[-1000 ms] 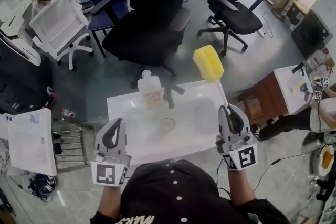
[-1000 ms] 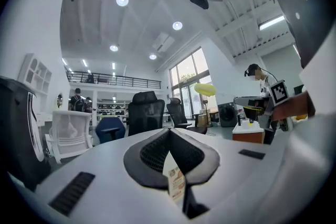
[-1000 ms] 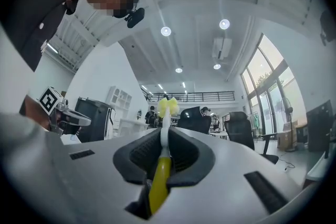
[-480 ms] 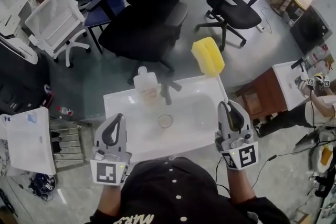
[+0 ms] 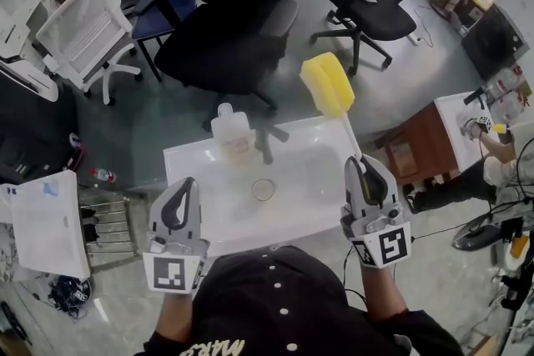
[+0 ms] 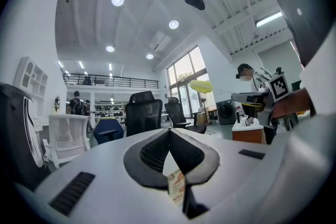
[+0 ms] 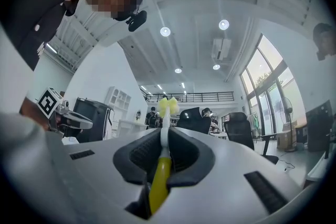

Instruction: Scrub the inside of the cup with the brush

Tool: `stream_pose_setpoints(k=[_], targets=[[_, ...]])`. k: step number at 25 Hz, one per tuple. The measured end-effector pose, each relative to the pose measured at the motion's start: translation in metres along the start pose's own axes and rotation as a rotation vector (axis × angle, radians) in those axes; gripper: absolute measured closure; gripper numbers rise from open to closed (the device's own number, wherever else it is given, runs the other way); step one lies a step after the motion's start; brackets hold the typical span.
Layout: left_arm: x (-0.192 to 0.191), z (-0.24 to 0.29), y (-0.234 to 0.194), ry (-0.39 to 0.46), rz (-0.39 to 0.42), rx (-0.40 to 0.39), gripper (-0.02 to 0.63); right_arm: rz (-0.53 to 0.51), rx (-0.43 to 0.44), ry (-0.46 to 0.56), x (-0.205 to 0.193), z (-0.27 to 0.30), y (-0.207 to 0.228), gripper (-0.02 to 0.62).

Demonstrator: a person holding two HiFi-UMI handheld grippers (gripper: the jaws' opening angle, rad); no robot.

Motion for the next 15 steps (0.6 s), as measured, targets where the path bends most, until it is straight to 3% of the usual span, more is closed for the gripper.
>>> stream_pose_setpoints(k=[3,15], targets=[[0.0016,0.0025,0.0015,-0.008,-0.038,0.008,0.580,-0.008,0.005,-0.005,-0.0007,0.0029,-0.0003,0.546],[-0.0005,0.0072,0.0026,-0.012,-0.039,0.004,0.580,-0.019,0.015,-0.012,-0.0029,0.0069,-0.0001,0.546]])
Point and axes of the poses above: the fingertips, and each gripper's own axes: z forward along the fingers, y to its right, x out of its top, the point moved 7 cm from there along -z, backward along the fingers, and after that the axes turned 13 degrees about x, right-handed, at the moved point
